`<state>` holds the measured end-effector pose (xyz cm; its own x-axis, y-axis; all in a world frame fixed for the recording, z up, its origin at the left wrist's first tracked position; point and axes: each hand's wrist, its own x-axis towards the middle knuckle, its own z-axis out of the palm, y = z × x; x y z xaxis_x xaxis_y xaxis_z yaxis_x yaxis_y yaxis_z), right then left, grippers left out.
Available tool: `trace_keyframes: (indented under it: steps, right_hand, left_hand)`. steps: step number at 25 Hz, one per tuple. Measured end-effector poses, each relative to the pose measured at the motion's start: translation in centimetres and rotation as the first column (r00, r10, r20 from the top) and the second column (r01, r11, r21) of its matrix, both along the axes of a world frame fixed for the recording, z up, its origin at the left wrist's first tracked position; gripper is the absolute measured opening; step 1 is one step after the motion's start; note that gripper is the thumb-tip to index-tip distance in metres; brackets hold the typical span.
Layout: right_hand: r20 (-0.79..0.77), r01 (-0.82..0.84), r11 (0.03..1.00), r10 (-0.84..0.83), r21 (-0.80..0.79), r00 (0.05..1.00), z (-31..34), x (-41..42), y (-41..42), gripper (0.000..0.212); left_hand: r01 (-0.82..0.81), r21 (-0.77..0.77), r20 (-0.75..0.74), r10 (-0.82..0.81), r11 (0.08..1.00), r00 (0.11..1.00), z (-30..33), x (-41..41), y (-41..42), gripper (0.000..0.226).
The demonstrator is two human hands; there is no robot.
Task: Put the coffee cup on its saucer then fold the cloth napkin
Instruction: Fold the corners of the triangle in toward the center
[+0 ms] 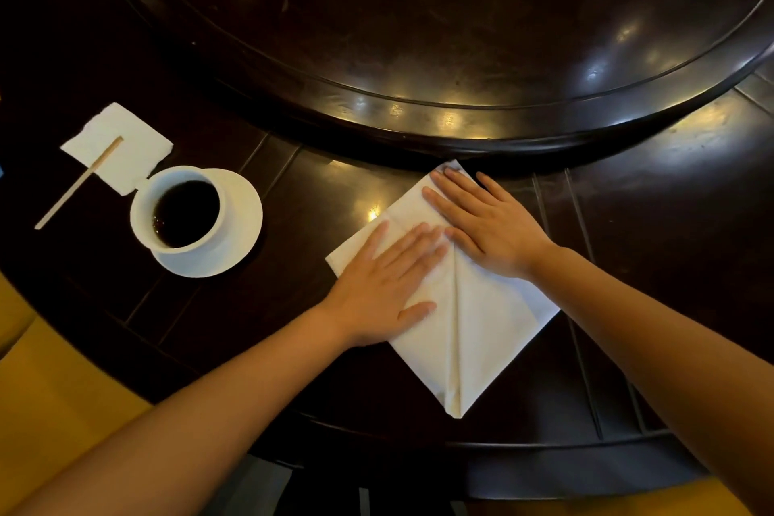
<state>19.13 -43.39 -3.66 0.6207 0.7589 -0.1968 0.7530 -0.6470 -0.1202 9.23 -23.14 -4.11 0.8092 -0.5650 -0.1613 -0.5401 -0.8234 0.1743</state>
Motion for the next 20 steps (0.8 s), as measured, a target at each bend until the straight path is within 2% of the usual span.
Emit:
trace_keyframes:
  steps: [2,5,9,12,13,14,15,16,17,18,20]
  right_hand:
    - [0.018,-0.009,1.0,0.009,-0.005,1.0,-0.2,0.0,0.0,0.055]
    - [0.017,0.001,1.0,-0.001,-0.012,1.0,-0.4,0.1,0.0,0.056]
    - [0.02,0.012,1.0,-0.012,-0.017,1.0,-0.5,0.0,0.1,0.057]
    - [0.023,0.019,1.0,-0.019,-0.023,1.0,-0.3,0.0,0.2,0.058]
    - [0.026,0.021,0.999,-0.02,-0.027,0.999,-0.3,-0.1,0.3,0.059]
    - [0.032,0.023,0.999,-0.022,-0.028,0.999,-0.2,-0.2,0.3,0.06]
    - [0.038,0.025,0.999,-0.024,-0.029,0.999,-0.2,-0.3,0.3,0.06]
    - [0.041,0.028,0.999,-0.026,-0.026,0.999,-0.1,-0.4,0.4,0.061]
    - [0.039,0.033,0.999,-0.032,-0.022,0.999,-0.1,-0.4,0.4,0.061]
    - [0.033,0.044,0.999,-0.043,-0.018,0.999,-0.1,-0.5,0.4,0.06]
    - [0.023,0.071,0.997,-0.07,-0.009,0.997,-0.2,-0.9,0.5,0.059]
  left_hand:
    - [0.242,-0.011,-0.07,-0.242,0.97,0.968,0.3,-0.2,-1.0,0.07]
    - [0.39,-0.062,-0.133,-0.395,0.919,0.909,0.4,-2.1,-1.4,0.068]
    - [0.53,-0.017,0.007,-0.53,0.848,0.848,0.2,-7.8,-2.2,0.066]
    - [0.675,-0.033,0.026,-0.674,0.737,0.738,0.4,-10.3,-1.7,0.067]
    - [0.672,-0.082,0.034,-0.672,0.736,0.74,0.6,-10.1,-1.5,0.065]
    - [0.587,-0.144,0.046,-0.587,0.797,0.808,0.7,-9.4,-1.4,0.064]
    - [0.42,-0.189,0.076,-0.413,0.888,0.907,0.7,-8.2,-1.6,0.063]
    - [0.184,-0.191,0.106,-0.166,0.964,0.98,0.7,-6.6,-2.0,0.064]
    - [-0.065,-0.165,0.124,0.086,0.984,0.989,0.9,-4.7,-2.4,0.065]
    - [-0.258,-0.122,0.141,0.274,0.958,0.951,1.0,-2.8,-2.7,0.066]
    - [-0.446,-0.052,0.101,0.449,0.894,0.888,0.6,-0.1,-3.2,0.066]
